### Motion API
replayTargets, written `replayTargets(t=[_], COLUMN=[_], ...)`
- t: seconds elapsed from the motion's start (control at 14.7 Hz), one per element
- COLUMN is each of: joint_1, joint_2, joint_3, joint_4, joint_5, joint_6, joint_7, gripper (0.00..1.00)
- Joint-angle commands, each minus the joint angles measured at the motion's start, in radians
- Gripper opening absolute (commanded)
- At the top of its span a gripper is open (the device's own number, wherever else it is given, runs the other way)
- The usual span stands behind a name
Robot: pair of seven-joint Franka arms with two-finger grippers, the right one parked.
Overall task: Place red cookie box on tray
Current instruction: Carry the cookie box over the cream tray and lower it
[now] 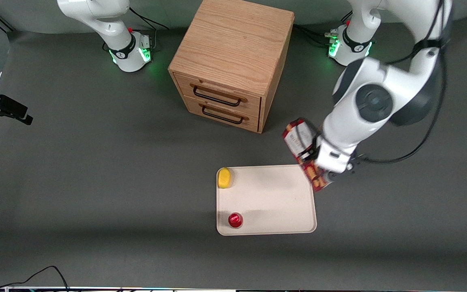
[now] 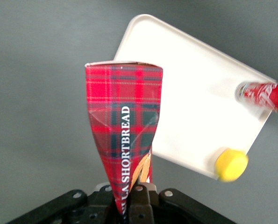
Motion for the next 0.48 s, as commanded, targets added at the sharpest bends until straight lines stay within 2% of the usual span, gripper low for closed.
replayTargets(t=[0.0,0.41], joint_1=[-0.003,-0.011], joint_2=[0.115,0.253], joint_3=[0.003,0.003], joint_4=[0.061,0.039], joint_5=[0.038,0.156], joint_6=[0.101,0.265], joint_7=[-0.036,-0.041], gripper=[0.00,0.00])
